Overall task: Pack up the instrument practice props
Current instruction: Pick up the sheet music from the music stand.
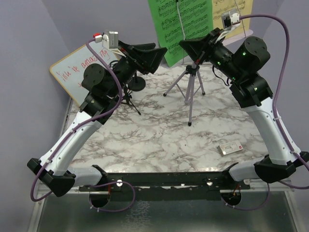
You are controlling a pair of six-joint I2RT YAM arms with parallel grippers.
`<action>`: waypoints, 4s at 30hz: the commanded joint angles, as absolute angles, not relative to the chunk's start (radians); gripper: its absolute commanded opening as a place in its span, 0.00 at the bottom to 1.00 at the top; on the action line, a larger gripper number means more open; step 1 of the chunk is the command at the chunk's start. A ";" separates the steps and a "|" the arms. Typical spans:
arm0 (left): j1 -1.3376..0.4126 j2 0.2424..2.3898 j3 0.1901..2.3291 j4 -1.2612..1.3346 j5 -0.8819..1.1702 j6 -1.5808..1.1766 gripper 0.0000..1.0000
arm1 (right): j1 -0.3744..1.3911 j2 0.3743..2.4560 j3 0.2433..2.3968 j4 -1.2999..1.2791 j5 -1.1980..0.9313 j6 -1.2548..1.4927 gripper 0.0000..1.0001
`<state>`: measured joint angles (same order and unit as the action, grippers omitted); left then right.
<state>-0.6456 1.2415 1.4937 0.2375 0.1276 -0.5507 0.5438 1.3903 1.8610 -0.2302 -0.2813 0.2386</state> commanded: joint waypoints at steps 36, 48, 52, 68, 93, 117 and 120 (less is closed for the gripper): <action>-0.729 1.344 1.592 0.172 -0.097 -0.286 0.71 | 0.549 1.457 1.957 -0.062 -0.321 0.241 0.40; -0.730 1.340 1.569 0.165 -0.124 -0.276 0.68 | 0.549 1.394 1.863 -0.046 -0.335 0.264 0.42; -0.730 1.333 1.558 0.166 -0.141 -0.272 0.68 | 0.550 1.365 1.833 -0.046 -0.272 0.268 0.48; -0.731 1.326 1.546 0.171 -0.149 -0.255 0.68 | 0.550 1.455 1.955 -0.092 -0.253 0.256 0.52; -0.731 1.342 1.545 0.222 -0.211 -0.229 0.68 | 0.550 1.435 1.907 -0.026 -0.263 0.262 0.00; -0.731 1.203 1.404 0.257 -0.323 -0.182 0.40 | 0.549 1.408 1.866 0.026 -0.233 0.255 0.01; -0.731 1.192 1.393 0.267 -0.298 -0.189 0.34 | 0.550 1.410 1.863 0.026 -0.234 0.255 0.01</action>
